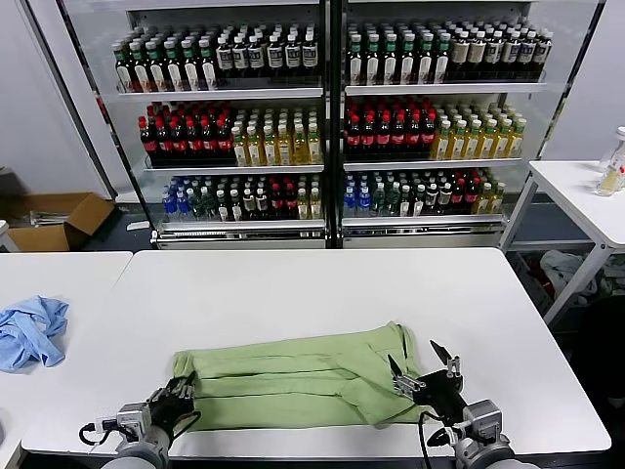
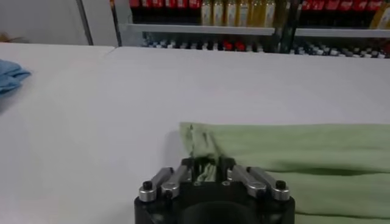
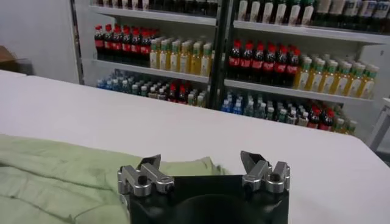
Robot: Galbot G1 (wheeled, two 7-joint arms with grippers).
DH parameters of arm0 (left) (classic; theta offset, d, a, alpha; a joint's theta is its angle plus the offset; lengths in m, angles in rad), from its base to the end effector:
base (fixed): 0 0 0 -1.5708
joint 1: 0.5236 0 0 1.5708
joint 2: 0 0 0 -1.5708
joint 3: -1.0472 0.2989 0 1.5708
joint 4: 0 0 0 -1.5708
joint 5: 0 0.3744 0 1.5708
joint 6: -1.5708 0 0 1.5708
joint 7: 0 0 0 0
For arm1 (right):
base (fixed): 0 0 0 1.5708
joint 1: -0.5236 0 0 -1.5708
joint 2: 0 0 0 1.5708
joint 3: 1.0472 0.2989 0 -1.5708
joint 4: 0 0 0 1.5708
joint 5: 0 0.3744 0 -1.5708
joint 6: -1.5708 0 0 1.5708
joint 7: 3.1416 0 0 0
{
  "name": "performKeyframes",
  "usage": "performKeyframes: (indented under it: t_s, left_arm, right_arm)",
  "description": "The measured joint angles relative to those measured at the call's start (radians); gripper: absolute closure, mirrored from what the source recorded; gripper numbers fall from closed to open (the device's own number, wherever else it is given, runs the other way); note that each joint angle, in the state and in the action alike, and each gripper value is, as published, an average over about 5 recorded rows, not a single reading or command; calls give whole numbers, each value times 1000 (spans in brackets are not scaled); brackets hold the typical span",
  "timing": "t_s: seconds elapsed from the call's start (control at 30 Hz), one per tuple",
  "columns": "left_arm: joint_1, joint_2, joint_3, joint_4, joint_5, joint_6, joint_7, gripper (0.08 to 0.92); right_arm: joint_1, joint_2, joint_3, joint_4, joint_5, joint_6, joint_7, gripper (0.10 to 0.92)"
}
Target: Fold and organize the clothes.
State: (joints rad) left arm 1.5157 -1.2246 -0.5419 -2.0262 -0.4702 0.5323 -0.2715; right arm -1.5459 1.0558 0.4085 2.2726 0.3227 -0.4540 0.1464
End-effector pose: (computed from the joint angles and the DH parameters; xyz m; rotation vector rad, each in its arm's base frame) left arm 0.2439 0.0513 -0.2626 0.1247 -2.5568 0.0455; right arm 0.2179 0.0004 -0.1938 0.3402 -2.7817 0.2232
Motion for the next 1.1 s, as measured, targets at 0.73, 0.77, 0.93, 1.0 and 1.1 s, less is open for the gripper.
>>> performKeyframes:
  t_s: [0.73,0.77,0.93,1.0,1.1]
  left_arm:
    - [22,146,-300,-60,113,36,105,903]
    - [23,148,-304,-68,111,37,109,903]
    - [18,128,-252,-129,88,42,113,903]
    - [12,111,-204,-156,73,43,111,903]
    - [-1,81,-120,-184,45,44,105,903]
  right_arm:
    - [16,-7,11,11,-4,0,4,203]
    - [15,-7,11,11,-5,0,4,203]
    - [6,-15,20,16,-7,-3,5,203]
    - [3,-17,25,18,-8,-4,5,203]
    - [0,-16,32,20,-8,-5,5,203]
